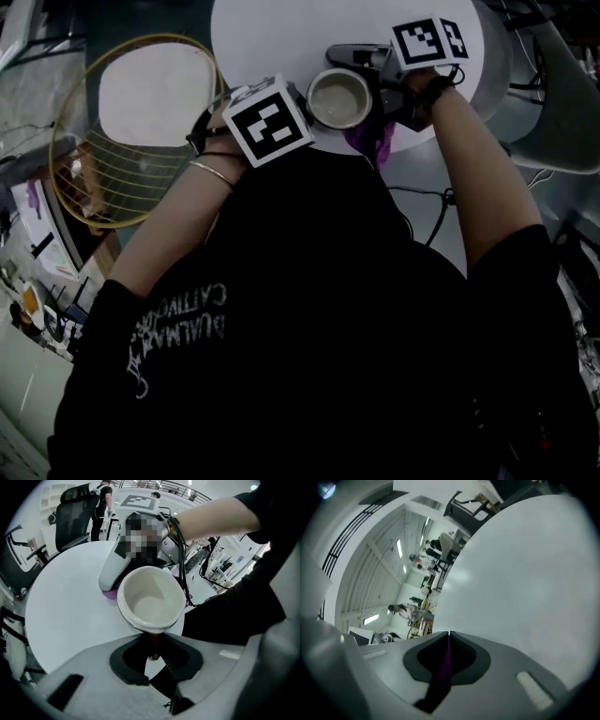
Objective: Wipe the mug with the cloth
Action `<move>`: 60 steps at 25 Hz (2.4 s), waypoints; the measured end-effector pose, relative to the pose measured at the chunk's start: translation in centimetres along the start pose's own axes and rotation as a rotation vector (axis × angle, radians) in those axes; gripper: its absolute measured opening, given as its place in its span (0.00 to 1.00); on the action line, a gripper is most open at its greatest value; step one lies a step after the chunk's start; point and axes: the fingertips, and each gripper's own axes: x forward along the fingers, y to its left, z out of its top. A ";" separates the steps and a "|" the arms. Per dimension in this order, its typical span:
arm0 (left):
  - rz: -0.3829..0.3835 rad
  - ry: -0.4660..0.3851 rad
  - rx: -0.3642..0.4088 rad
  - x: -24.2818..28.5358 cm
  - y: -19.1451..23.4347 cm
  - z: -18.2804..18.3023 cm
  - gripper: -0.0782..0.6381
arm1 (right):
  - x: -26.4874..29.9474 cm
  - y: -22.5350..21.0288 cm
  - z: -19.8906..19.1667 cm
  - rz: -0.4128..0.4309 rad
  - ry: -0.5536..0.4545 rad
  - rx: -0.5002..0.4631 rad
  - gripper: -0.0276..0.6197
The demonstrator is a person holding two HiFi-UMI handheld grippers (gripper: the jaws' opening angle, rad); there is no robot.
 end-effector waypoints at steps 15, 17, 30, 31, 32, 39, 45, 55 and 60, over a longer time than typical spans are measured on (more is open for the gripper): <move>0.060 0.009 -0.051 1.1 -0.3 -0.3 0.19 | -3.8 -2.5 -2.2 -0.061 -0.407 0.220 0.07; 0.067 -0.004 -0.066 1.0 -0.2 -0.9 0.19 | -3.6 -2.6 -2.7 -0.064 -0.441 0.257 0.07; 0.101 -0.022 -0.081 -0.2 1.0 -3.2 0.19 | -2.7 -1.7 -3.5 -0.106 -0.611 0.364 0.07; 0.103 -0.026 -0.097 -0.1 1.0 -2.9 0.19 | -3.1 -2.0 -3.5 -0.129 -0.643 0.377 0.07; 0.108 -0.030 -0.110 0.0 1.1 -2.7 0.19 | -3.5 -2.2 -3.5 -0.152 -0.675 0.386 0.07; 0.112 -0.038 -0.140 -0.1 2.0 -2.1 0.18 | -4.6 -2.8 -4.1 -0.164 -0.805 0.496 0.07; 0.104 -0.044 -0.148 -0.2 2.4 -2.2 0.18 | -4.7 -3.0 -6.0 -0.123 -0.876 0.628 0.07; 0.070 -0.001 -0.111 -0.5 3.0 -1.6 0.19 | -4.7 -2.9 -8.0 -0.170 -0.879 0.766 0.07; 0.069 -0.023 -0.094 0.0 1.9 -2.8 0.19 | -3.7 -2.2 -10.6 -0.173 -0.911 0.810 0.07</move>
